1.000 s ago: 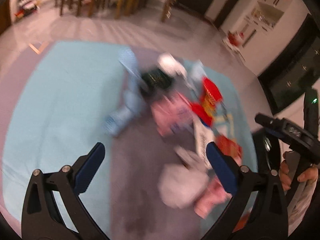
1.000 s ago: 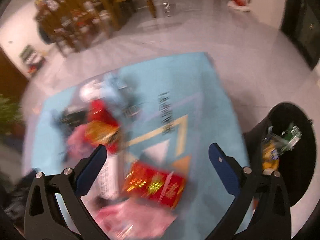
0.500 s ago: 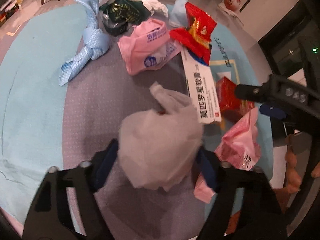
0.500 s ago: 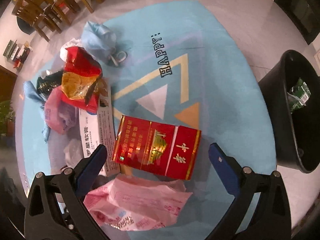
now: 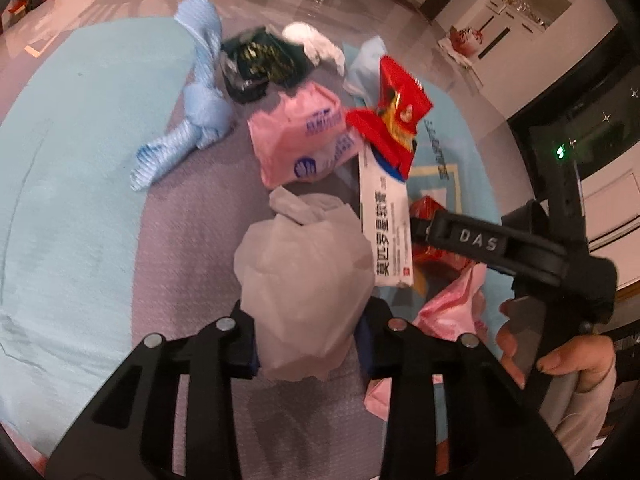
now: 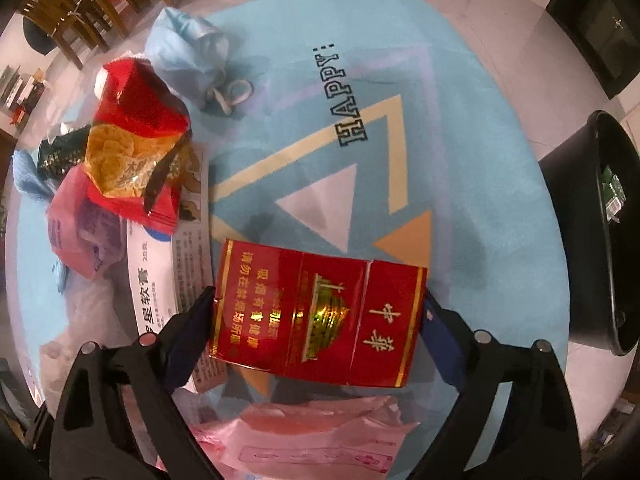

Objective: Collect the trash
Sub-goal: 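Carry both items over the black bin and open both tools to drop them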

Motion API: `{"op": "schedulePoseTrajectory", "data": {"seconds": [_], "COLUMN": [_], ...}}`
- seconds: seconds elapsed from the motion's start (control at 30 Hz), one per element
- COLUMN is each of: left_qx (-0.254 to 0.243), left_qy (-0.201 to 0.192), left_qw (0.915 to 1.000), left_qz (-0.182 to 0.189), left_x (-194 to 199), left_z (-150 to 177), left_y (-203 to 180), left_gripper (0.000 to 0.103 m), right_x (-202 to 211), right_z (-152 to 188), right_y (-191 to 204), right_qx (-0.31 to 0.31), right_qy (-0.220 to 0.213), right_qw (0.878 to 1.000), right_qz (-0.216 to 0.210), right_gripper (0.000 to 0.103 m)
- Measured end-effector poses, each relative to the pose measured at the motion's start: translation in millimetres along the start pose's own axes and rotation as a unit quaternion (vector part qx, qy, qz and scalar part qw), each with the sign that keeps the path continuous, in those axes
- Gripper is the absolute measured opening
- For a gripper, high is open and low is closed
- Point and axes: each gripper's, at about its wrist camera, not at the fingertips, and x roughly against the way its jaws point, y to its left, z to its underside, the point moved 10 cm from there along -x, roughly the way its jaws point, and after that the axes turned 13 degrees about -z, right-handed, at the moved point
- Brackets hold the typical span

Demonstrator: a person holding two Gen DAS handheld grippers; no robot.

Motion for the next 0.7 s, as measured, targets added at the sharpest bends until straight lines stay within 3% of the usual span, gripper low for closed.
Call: {"op": "schedulePoseTrajectory", "data": {"seconds": [0.13, 0.4, 0.7], "left_qx": [0.002, -0.009, -0.022], "left_qy": [-0.010, -0.035, -0.061], "left_qw": [0.9999, 0.9993, 0.9978], "left_qz": [0.009, 0.009, 0.012], "left_x": [12.8, 40.2, 61.3], "left_z": [-4.5, -18.4, -42.4], "left_y": [2.5, 3.8, -51.3], "left_gripper": [0.035, 0.035, 0.035], "right_x": [9.3, 68.1, 134.5], "right_z": [-4.0, -20.5, -42.2], "right_y": [6.7, -4.8, -27.9], "right_qx": [-0.004, -0.017, -0.015], "right_qy": [-0.007, -0.070, -0.144], "right_qw": [1.000, 0.996, 0.988], "right_qz": [-0.018, -0.052, -0.059], "right_gripper": [0.092, 0.092, 0.092]}}
